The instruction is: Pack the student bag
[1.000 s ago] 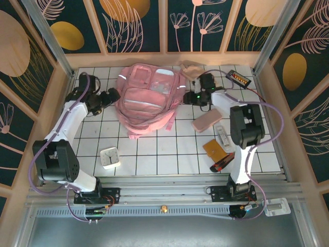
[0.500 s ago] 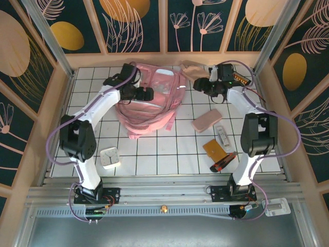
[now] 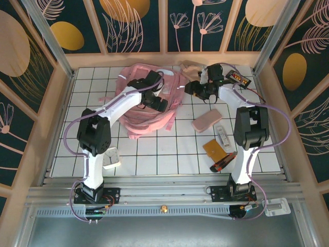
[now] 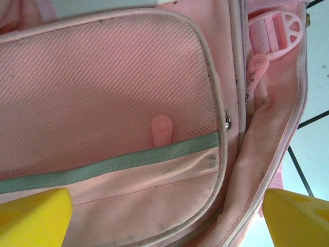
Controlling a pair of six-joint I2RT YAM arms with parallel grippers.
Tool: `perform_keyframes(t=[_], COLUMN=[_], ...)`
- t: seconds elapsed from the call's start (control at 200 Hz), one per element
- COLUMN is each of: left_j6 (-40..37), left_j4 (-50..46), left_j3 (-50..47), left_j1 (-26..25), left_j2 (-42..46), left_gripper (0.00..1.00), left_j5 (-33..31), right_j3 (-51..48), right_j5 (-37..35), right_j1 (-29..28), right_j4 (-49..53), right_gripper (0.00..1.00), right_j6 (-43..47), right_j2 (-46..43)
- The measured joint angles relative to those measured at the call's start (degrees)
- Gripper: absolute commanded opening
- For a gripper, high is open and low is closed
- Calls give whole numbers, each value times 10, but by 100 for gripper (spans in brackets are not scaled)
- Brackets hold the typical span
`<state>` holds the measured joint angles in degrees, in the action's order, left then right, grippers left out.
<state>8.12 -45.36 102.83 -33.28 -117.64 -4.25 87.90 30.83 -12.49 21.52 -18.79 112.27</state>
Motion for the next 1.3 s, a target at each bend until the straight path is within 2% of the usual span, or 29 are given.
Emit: perform_keyframes(t=[0.15, 0.28, 0.59, 0.791, 0.991, 1.036, 1.166, 1.301], left_j6=[1, 1, 13, 14, 14, 15, 27, 36], left_j4=[-18, -28, -50, -50, -50, -51, -64, -108], left_j3=[64, 77, 89, 89, 89, 89, 101, 155], left_j1=[-14, -16, -18, -21, -25, -25, -25, -24], left_j2=[-54, -76, -111, -113, -115, -115, -115, -115], left_gripper=[92, 90, 71, 47, 11, 0, 0, 0], left_j5=[-21, -26, -53, -50, -41, -39, -37, -36], right_j3=[2, 2, 2, 2, 2, 2, 2, 2], right_j5=[8, 9, 19, 19, 18, 18, 18, 19], right_j1=[0, 0, 0, -2, -6, -7, -11, -18], right_j4=[3, 4, 4, 4, 4, 4, 4, 2], right_gripper=[57, 56, 54, 54, 54, 54, 53, 51], right_j6=[-5, -10, -17, -18, -18, -18, -17, -6], right_j2=[4, 4, 4, 4, 4, 4, 4, 4])
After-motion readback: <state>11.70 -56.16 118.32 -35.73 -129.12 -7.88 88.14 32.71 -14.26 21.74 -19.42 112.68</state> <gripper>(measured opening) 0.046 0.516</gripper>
